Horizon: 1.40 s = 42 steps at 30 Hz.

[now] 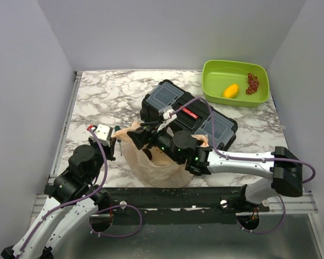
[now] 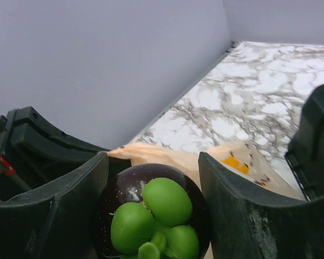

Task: Take the fake fruits out of the plastic bag
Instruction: Take out the fake fruit from the plastic bag, then place the fake fruit in the bin.

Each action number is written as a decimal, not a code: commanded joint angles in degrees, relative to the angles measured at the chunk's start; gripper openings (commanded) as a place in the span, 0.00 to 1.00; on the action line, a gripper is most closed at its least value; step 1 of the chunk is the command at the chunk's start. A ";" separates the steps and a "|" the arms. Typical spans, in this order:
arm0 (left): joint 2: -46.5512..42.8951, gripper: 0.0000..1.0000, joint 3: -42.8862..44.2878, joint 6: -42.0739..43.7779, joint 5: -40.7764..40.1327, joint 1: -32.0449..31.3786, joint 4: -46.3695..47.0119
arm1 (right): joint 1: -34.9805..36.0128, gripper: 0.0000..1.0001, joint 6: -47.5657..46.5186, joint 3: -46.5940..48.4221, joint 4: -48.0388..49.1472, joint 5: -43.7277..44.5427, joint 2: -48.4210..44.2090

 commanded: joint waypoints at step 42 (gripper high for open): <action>0.39 0.00 0.28 2.04 7.25 0.51 0.40 | -38.26 0.01 -21.34 2.55 -12.31 14.64 -9.19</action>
